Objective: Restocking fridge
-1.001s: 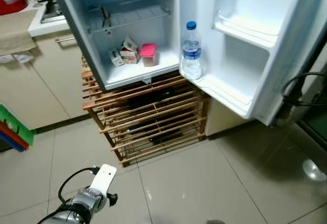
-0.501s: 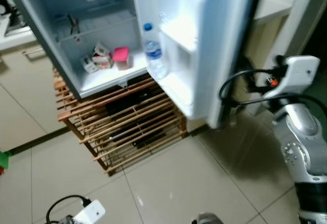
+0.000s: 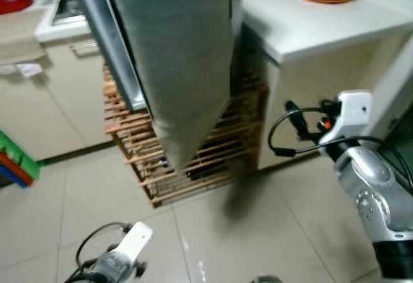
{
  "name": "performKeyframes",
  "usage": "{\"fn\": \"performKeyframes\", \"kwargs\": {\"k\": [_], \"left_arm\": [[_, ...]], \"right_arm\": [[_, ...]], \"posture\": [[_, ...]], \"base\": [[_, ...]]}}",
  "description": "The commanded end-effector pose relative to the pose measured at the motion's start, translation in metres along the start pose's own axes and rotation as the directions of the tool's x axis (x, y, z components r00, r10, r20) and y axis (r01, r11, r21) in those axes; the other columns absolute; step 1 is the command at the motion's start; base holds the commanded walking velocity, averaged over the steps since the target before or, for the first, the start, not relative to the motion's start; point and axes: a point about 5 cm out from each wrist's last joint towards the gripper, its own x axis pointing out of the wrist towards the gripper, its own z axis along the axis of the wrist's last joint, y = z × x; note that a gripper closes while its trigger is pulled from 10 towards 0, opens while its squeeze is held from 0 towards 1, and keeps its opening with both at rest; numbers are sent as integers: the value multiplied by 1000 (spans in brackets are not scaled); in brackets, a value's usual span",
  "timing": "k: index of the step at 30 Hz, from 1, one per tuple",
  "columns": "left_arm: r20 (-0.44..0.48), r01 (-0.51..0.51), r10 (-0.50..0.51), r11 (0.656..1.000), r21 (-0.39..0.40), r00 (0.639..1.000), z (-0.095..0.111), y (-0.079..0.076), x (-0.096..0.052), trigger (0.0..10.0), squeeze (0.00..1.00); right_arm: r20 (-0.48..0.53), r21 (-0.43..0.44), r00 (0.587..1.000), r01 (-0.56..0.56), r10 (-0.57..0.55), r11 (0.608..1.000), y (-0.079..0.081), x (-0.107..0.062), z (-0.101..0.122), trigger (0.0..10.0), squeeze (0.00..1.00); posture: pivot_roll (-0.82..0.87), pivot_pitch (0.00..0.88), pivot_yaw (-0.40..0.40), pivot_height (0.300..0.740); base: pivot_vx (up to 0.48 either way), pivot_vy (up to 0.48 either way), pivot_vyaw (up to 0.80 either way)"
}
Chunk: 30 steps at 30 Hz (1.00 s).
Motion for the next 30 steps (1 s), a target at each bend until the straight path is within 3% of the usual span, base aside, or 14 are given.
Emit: {"fn": "performKeyframes", "kwargs": {"k": [1,2,3,4,5,6,8,9,11,14,17,21,26,30], "left_arm": [[172,-9,22,997,-76,985,38,3,0,10000,0],[277,46,26,967,-250,961,61,7,-1,10000,0],[403,113,43,928,-355,914,85,13,-7,10000,0],[501,171,56,902,-397,864,104,17,-12,10000,0],[694,261,71,895,-362,717,155,15,-33,10000,0],[694,261,71,895,-362,717,155,15,-33,10000,0],[806,274,71,920,-281,588,193,9,-55,10000,0],[806,274,71,920,-281,588,193,9,-55,10000,0],[871,264,77,937,-230,486,218,10,-74,10000,0],[888,256,74,944,-210,453,225,10,-79,10000,0],[906,237,0,965,-111,424,227,3,-85,10000,0],[905,272,-50,959,-74,422,224,-4,-86,10000,0],[893,285,-70,956,-66,445,218,-5,-82,10000,0],[890,294,-89,954,-52,447,215,-5,-80,10000,0]], "right_arm": [[-32,-20,999,24,-25,1000,4,-1,-14,10000,0],[-47,-49,997,53,-55,997,3,-1,-22,10000,0],[-52,-73,995,86,-90,994,1,-2,-28,10000,0],[-51,-92,992,112,-117,989,1,-3,-33,10000,0],[-51,-88,981,183,-188,979,-2,-4,-41,10000,0],[-51,-88,981,183,-188,979,-2,-4,-41,10000,0],[-37,-90,972,227,-231,970,-4,-4,-42,10000,0],[-37,-90,972,227,-231,970,-4,-4,-42,10000,0],[4,-88,965,263,-264,961,-6,0,-36,10000,0],[41,-103,965,264,-261,959,-6,3,-30,10000,0],[77,-123,959,281,-273,952,-9,7,-25,10000,0],[119,-120,945,318,-305,940,-10,6,-20,10000,0],[182,-142,952,271,-244,952,9,5,-14,10000,0],[154,-112,947,301,-283,947,2,1,-23,10000,0]], "posture": [[-182,0,87,740],[-170,0,79,740],[-163,0,73,740],[-163,0,73,740],[-155,0,65,740],[-155,0,65,740],[-149,0,60,740],[-149,0,60,740],[-146,0,53,740],[-146,0,53,740],[-152,0,55,740],[-157,0,62,740],[-165,0,69,740],[-168,0,67,740]], "base": [[0,0,0],[0,0,0],[0,0,0],[0,0,0],[0,0,0],[0,0,0],[0,0,0],[0,0,0],[0,0,0],[0,0,0],[0,0,-800],[0,0,-800],[0,0,-800],[0,0,-800]]}}
